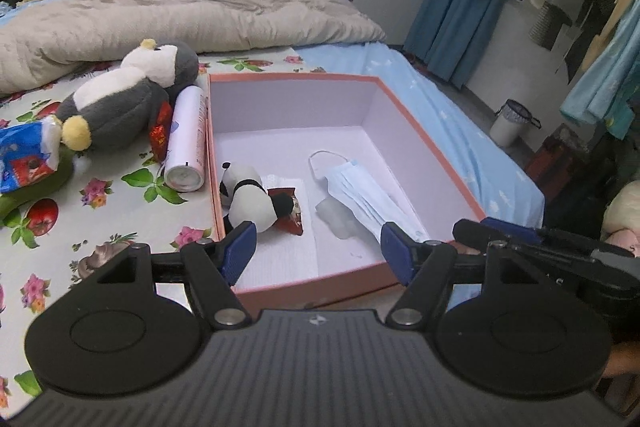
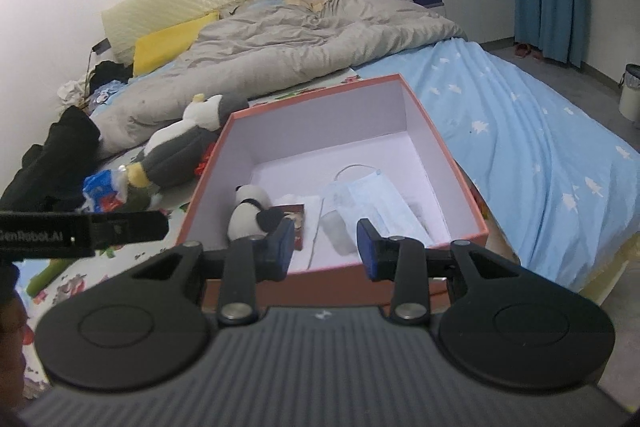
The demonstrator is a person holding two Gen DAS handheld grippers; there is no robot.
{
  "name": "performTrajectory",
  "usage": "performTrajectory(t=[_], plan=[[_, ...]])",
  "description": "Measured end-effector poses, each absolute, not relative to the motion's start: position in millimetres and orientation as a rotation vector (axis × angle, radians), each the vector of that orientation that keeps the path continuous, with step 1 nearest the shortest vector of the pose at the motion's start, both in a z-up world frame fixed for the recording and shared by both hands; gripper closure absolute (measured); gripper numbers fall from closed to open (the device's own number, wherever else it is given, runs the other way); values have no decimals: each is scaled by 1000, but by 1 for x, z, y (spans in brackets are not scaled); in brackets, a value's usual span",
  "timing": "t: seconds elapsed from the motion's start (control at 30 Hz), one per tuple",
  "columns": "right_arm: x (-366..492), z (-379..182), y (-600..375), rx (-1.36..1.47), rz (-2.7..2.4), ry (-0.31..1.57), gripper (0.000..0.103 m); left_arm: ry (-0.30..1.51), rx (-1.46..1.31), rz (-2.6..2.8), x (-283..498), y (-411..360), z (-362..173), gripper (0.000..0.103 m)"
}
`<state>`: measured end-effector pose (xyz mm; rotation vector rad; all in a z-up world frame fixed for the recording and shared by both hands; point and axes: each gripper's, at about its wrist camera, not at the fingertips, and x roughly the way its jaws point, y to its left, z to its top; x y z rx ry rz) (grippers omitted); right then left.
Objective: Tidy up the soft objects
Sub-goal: 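Withdraw both grippers from the box toward the blue tissue packet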
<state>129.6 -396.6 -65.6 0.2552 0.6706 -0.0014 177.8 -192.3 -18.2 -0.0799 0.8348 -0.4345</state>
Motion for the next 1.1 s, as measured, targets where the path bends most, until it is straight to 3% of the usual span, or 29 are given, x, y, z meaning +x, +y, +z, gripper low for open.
performTrajectory(t=[0.53,1.1], plan=[[71,-60,-349,220,30,637,66,774,-161,-376,102,-130,-12,29],[67,-61,-270,142,218,647,66,709,-289,-157,51,-23,-15,29]])
